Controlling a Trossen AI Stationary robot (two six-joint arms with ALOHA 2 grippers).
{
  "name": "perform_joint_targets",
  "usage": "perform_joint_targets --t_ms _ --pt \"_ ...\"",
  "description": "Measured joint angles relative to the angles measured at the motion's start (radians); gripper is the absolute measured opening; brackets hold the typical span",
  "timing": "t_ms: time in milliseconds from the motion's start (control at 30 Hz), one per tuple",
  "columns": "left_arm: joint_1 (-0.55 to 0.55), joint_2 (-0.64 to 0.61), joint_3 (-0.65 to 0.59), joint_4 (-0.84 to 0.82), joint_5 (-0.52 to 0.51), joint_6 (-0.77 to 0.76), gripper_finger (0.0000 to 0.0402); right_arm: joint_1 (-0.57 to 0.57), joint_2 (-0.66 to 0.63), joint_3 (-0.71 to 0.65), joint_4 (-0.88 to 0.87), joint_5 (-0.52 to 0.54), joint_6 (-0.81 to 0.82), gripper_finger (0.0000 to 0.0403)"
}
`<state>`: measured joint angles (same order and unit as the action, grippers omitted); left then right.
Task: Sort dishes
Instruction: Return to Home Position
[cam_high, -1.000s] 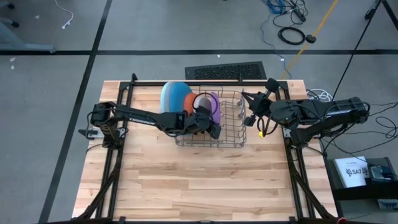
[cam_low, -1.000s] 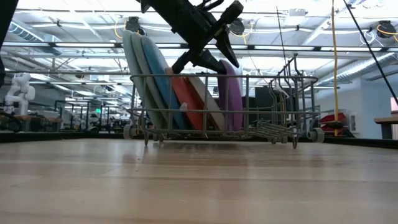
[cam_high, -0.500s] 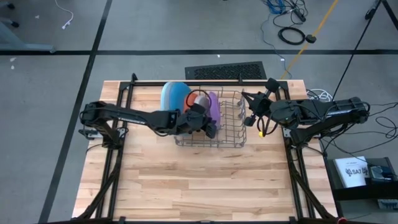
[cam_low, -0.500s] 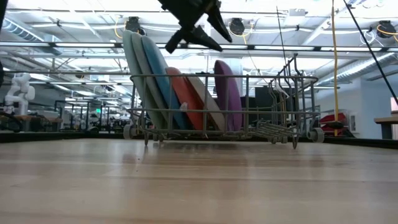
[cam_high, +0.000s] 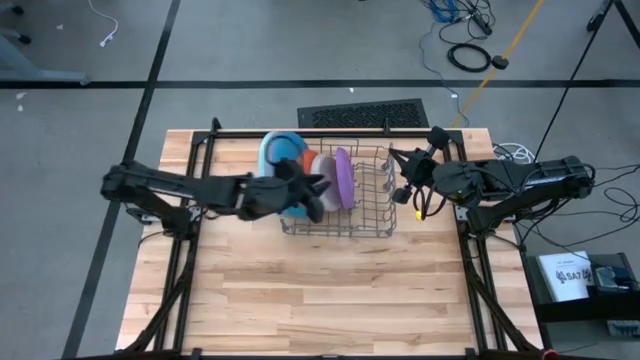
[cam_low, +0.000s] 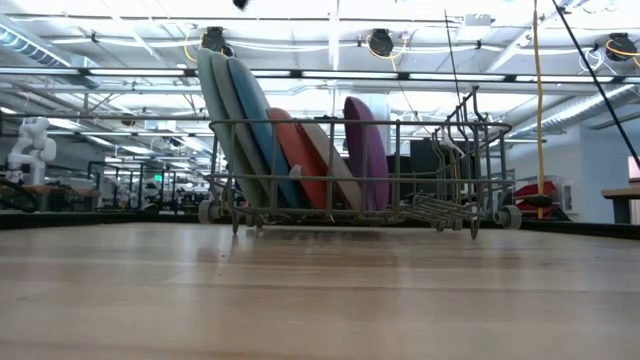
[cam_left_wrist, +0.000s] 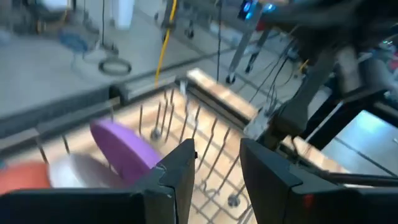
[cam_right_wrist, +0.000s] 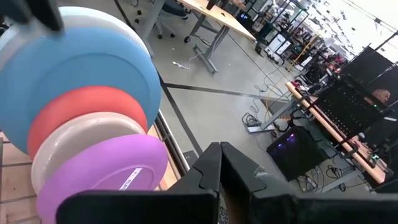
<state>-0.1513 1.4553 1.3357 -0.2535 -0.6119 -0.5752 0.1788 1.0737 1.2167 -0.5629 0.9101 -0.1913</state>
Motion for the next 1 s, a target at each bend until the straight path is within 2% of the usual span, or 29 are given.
perform_joint_targets --t_ms 367,467,633,700,800,900,1000 --pt "-0.138 -0.268 0.0 -0.104 -0.219 0.343 0.0114 0.003 0.0 0.0 0.005 -0.053 0.0 0.0" --pt "-0.176 -0.329 0.0 -0.135 -0.268 0.436 0.0091 0.02 -0.006 0.0 0.007 -0.057 0.001 0.0" --pt "-0.216 -0.416 -0.005 -0.208 -0.315 0.556 0.0031 0.058 -0.043 -0.004 0.018 -0.132 0.031 0.0" --pt "-0.225 -0.451 -0.028 -0.212 -0.315 0.581 0.0009 0.083 -0.075 -0.032 0.026 -0.133 0.032 0.0" --pt "-0.234 -0.509 -0.082 -0.206 -0.315 0.584 0.0007 0.116 -0.148 -0.107 0.072 -0.135 0.04 0.0" --pt "-0.242 -0.58 -0.177 -0.159 -0.314 0.584 0.0005 0.147 -0.257 -0.216 0.141 -0.138 0.049 0.0" --pt "-0.245 -0.652 -0.3 -0.06 -0.29 0.6 0.0003 0.171 -0.376 -0.332 0.221 -0.186 0.027 0.0"
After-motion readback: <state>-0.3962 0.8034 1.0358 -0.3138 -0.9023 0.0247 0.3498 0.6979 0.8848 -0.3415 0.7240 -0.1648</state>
